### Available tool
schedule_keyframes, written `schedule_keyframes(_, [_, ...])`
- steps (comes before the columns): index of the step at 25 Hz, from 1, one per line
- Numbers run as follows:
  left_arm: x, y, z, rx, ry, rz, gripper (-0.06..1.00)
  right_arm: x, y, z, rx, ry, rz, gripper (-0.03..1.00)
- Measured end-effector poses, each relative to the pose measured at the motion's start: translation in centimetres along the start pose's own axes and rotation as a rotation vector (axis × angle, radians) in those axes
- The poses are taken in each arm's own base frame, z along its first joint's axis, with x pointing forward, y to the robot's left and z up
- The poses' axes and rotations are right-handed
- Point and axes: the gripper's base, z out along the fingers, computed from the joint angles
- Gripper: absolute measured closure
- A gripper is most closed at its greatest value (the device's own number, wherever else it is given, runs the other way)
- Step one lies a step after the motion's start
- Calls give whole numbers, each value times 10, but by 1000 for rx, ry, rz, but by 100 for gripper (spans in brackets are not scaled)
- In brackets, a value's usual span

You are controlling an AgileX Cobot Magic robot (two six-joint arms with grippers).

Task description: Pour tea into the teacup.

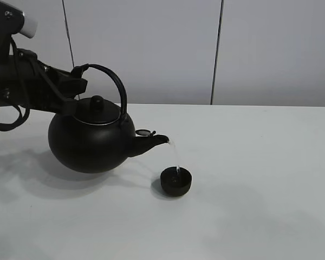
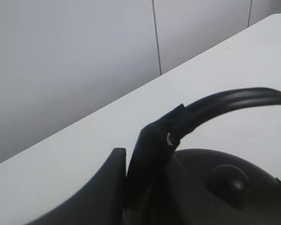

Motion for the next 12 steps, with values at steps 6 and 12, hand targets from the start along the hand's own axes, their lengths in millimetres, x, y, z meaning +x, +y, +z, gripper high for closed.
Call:
schedule_keyframes(6, [1,0,0,2,15,3,79,0,0,0,0,0,0,43])
schedule_keyframes(12, [3,0,0,2,30,3,79,0,0,0,0,0,0,43])
